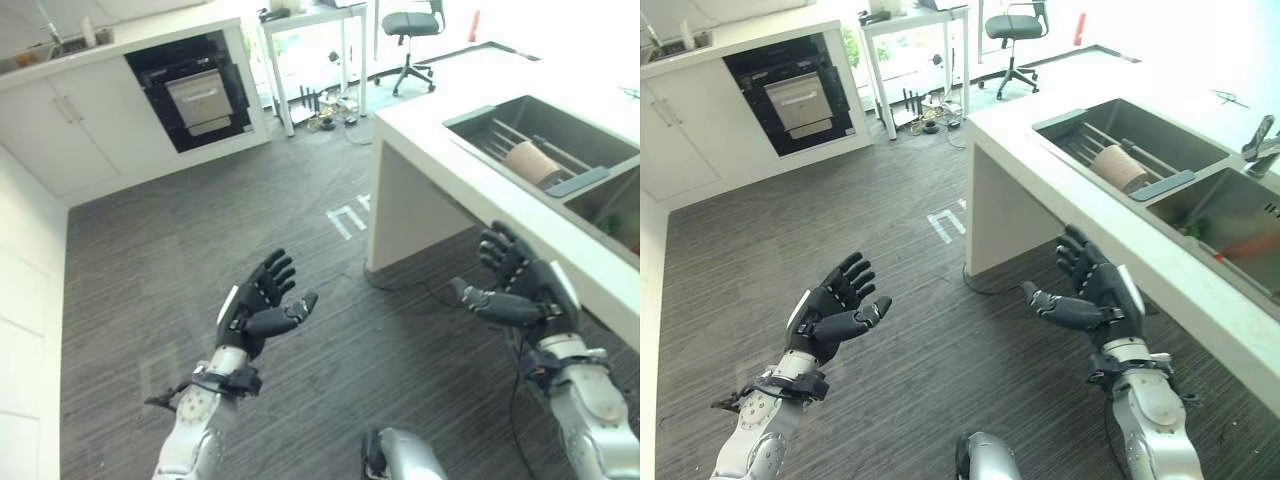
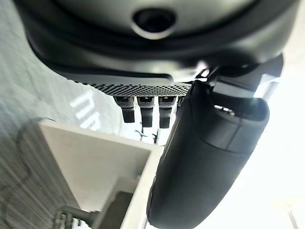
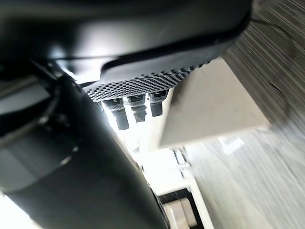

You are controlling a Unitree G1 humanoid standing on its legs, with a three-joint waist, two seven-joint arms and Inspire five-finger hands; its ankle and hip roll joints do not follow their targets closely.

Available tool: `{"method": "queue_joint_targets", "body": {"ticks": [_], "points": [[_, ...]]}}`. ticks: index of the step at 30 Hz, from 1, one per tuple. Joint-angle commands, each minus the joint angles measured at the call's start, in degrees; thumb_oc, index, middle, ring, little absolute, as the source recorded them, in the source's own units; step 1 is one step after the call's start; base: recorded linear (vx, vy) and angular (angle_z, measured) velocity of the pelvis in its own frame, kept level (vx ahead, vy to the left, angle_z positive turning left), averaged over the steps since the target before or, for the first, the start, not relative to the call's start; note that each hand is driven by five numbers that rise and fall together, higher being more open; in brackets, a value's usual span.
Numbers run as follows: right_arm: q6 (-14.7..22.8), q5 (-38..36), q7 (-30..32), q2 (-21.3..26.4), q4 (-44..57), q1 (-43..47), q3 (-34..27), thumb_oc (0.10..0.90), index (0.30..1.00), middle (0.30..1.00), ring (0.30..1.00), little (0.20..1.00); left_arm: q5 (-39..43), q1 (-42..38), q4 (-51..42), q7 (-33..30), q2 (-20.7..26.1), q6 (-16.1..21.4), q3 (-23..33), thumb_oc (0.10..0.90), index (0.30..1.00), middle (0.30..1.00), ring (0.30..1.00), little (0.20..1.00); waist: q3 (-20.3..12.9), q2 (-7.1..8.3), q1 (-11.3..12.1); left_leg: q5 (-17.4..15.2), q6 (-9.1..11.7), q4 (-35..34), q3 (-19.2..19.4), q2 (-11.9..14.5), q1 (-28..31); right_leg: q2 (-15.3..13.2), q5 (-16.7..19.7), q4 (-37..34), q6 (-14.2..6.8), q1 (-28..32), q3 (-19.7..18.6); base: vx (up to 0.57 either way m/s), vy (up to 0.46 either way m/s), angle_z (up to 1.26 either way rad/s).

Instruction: Place the dishes in the dishwasher.

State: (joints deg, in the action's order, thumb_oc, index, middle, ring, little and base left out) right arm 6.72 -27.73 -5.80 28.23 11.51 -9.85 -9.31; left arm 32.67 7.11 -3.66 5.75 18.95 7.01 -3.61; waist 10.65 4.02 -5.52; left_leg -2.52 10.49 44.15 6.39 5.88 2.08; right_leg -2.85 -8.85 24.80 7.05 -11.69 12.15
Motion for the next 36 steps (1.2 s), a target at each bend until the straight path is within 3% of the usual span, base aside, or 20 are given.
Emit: {"method": "queue_joint_targets", "body": {"ticks": [1, 3, 4, 5, 6, 9, 11, 16, 20, 22, 24, 26, 28, 30, 33, 36], "points": [[9.5, -2.1, 1.7, 1.3, 7.4, 3.1, -0.6, 0.800, 0.900, 0.900, 0.900, 0.900, -3.7, -2.1, -2.1, -0.2, 2.4, 10.1, 2.6, 0.800, 0.900, 0.900, 0.900, 0.900, -1.9, 1.55, 0.6, -0.4, -7.6, -11.9, 4.4, -2.7, -6.4, -3.5, 1.4, -7.6, -8.9, 5.2, -4.6, 0.23, 0.009, -0.64], [9.5, -2.5, 2.6, 1.8, 7.8, 4.3, -0.9, 0.800, 0.900, 0.900, 0.900, 0.900, -1.7, -1.5, -1.7, -0.3, 2.2, 10.9, 3.0, 0.800, 0.900, 0.900, 0.900, 0.900, -1.8, 1.20, 1.1, -1.2, -8.3, -22.7, 4.7, -3.4, -5.5, -2.7, 0.3, -7.6, -9.8, 6.0, -6.3, 0.28, 0.115, -0.90], [9.7, -2.7, 2.6, 1.7, 8.3, 4.7, -1.0, 0.800, 0.900, 0.900, 0.900, 0.900, -2.0, -0.9, -1.8, -0.2, 2.1, 12.0, 3.2, 0.800, 0.900, 0.900, 0.900, 0.900, -1.1, 0.09, 1.4, -2.7, -8.2, -27.0, 3.6, -3.0, -6.7, -1.3, -0.6, -7.6, -10.4, 7.1, -7.5, 0.31, 0.194, -1.31], [10.2, -2.8, 2.2, 1.4, 9.2, 5.0, -1.1, 0.800, 0.900, 0.900, 0.900, 0.900, -2.9, -0.2, -2.4, -0.6, 2.1, 13.4, 3.3, 0.800, 0.900, 0.900, 0.900, 0.900, -0.9, -1.36, 2.0, -3.9, -7.7, -27.0, 0.3, -2.5, -11.1, 0.8, -1.0, -7.6, -10.8, 7.4, -8.8, 0.48, 0.261, -1.07], [9.8, -2.8, 1.0, 1.0, 11.1, 4.7, -0.8, 0.800, 0.900, 0.900, 0.900, 0.900, -4.0, 1.7, -4.2, -1.3, 1.8, 15.5, 3.5, 0.800, 0.900, 0.900, 0.900, 0.900, -0.4, -2.71, 3.5, -2.9, -6.7, -27.0, -7.2, -4.0, -15.6, 3.4, -2.7, -7.6, -10.7, 9.3, -11.8, 0.37, 0.197, -0.81], [9.4, -3.4, -0.1, 1.2, 12.4, 5.5, -0.2, 0.800, 0.900, 0.900, 0.900, 0.900, -5.3, 2.5, -5.3, -0.6, 1.3, 16.9, 4.4, 0.800, 0.900, 0.900, 0.900, 0.900, -0.3, -3.09, 5.5, -0.7, -6.4, -27.0, -10.7, -4.8, -18.9, 4.9, -4.7, -7.6, -10.2, 11.6, -15.2, 0.36, 0.196, -1.35], [10.5, -2.2, 0.2, 0.8, 13.8, 5.3, -0.1, 0.800, 0.900, 0.900, 0.900, 0.900, -5.4, 0.3, -4.5, -0.7, 2.2, 17.8, 4.3, 0.800, 0.900, 0.900, 0.900, 0.900, -1.3, -2.76, 4.9, -2.6, -7.7, -27.0, -7.8, -3.5, -17.4, 2.0, -5.7, -7.6, -11.8, 13.3, -13.8, 0.38, 0.312, -1.28], [10.8, -1.1, 2.0, -0.4, 16.2, 2.6, -2.7, 0.800, 0.900, 0.900, 0.900, 0.900, -4.5, -3.6, -6.1, 0.1, 3.8, 19.0, 3.8, 0.800, 0.900, 0.900, 0.900, 0.900, -2.9, -2.65, 2.8, -5.3, -9.8, -27.0, -5.5, -4.1, -14.4, -1.0, -3.9, -7.6, -13.5, 14.1, -11.8, 0.22, 0.228, -0.44], [12.2, -0.1, 3.1, -2.0, 15.6, 1.5, -2.9, 0.800, 0.900, 0.900, 0.900, 0.900, -0.7, -3.8, -8.9, 2.9, 4.3, 17.2, 4.3, 0.800, 0.900, 0.900, 0.900, 0.900, -3.3, -3.18, 2.2, -6.5, -12.3, -27.0, -5.2, -5.7, -12.9, -1.0, 3.9, -6.9, -14.7, 15.7, -9.0, 0.18, 0.221, -0.08], [12.4, 0.2, 1.8, -3.0, 15.4, 1.0, -2.4, 0.800, 0.900, 0.900, 0.900, 0.900, 0.8, -3.4, -10.8, 2.9, 4.3, 17.7, 5.1, 0.800, 0.900, 0.900, 0.900, 0.900, -2.9, -3.84, 2.2, -7.5, -12.9, -27.0, -4.2, -5.8, -11.4, -0.9, 7.5, 2.0, -14.9, 12.2, -6.1, 0.09, 0.236, -0.26], [11.8, 0.2, 0.9, -3.0, 15.1, 1.2, -2.0, 0.800, 0.900, 0.900, 0.900, 0.900, 0.8, -3.4, -11.9, 2.6, 4.4, 19.1, 5.7, 0.800, 0.900, 0.900, 0.900, 0.900, -2.8, -3.79, 2.3, -8.1, -12.9, -27.0, -3.0, -5.7, -10.7, -0.8, 7.5, 4.0, -14.8, 10.4, -4.3, 0.06, 0.149, -0.62], [11.5, 0.2, 0.6, -3.0, 14.8, 1.5, -1.5, 0.800, 0.900, 0.900, 0.900, 0.900, 0.0, -3.9, -13.1, 1.4, 4.8, 20.0, 5.9, 0.800, 0.900, 0.900, 0.900, 0.900, -2.7, -3.52, 2.3, -8.5, -12.8, -27.0, -2.2, -5.6, -10.1, -1.0, 6.9, 1.9, -14.7, 9.4, -2.6, 0.08, 0.028, -0.81], [11.4, -1.5, 0.5, -1.9, 14.3, 1.5, -2.3, 0.800, 0.900, 0.900, 0.900, 0.900, 0.3, -5.3, -14.9, 1.2, 5.4, 20.7, 6.6, 0.800, 0.900, 0.900, 0.900, 0.900, -2.4, -2.88, 1.9, -9.2, -12.5, -27.0, -1.8, -5.6, -9.1, -0.6, 6.3, -7.3, -14.3, 9.5, -0.7, 0.12, -0.061, -0.57], [11.8, -3.2, -0.1, -1.0, 14.0, 1.1, -3.3, 0.800, 0.900, 0.900, 0.900, 0.900, -0.6, -5.6, -15.5, 1.6, 5.7, 20.3, 6.7, 0.800, 0.900, 0.900, 0.900, 0.900, -1.7, -1.57, 1.2, -10.6, -12.3, -27.0, -1.4, -6.7, -7.7, -2.6, 4.1, -7.6, -14.3, 5.2, -1.2, 0.11, -0.108, -0.56], [12.1, -3.0, -0.4, -1.1, 14.2, 1.5, -3.0, 0.800, 0.900, 0.900, 0.900, 0.900, -2.1, -5.7, -16.5, 0.7, 5.7, 19.8, 5.8, 0.800, 0.900, 0.900, 0.900, 0.900, -1.2, -0.57, -0.5, -13.6, -12.4, -27.0, -0.5, -7.8, -4.8, -5.5, 7.7, -7.6, -15.7, -3.4, -1.5, 0.18, -0.129, -0.96], [12.9, -0.9, 0.0, -2.0, 14.4, 2.7, -1.5, 0.800, 0.900, 0.900, 0.900, 0.900, -6.6, -6.2, -17.6, 0.0, 5.8, 19.5, 5.1, 0.800, 0.900, 0.900, 0.900, 0.900, -1.3, -0.44, -0.7, -15.7, -12.6, -27.0, 1.4, -8.0, -3.0, -7.7, 8.6, -7.6, -16.2, -5.8, 1.4, 0.19, -0.167, -0.05]]}}
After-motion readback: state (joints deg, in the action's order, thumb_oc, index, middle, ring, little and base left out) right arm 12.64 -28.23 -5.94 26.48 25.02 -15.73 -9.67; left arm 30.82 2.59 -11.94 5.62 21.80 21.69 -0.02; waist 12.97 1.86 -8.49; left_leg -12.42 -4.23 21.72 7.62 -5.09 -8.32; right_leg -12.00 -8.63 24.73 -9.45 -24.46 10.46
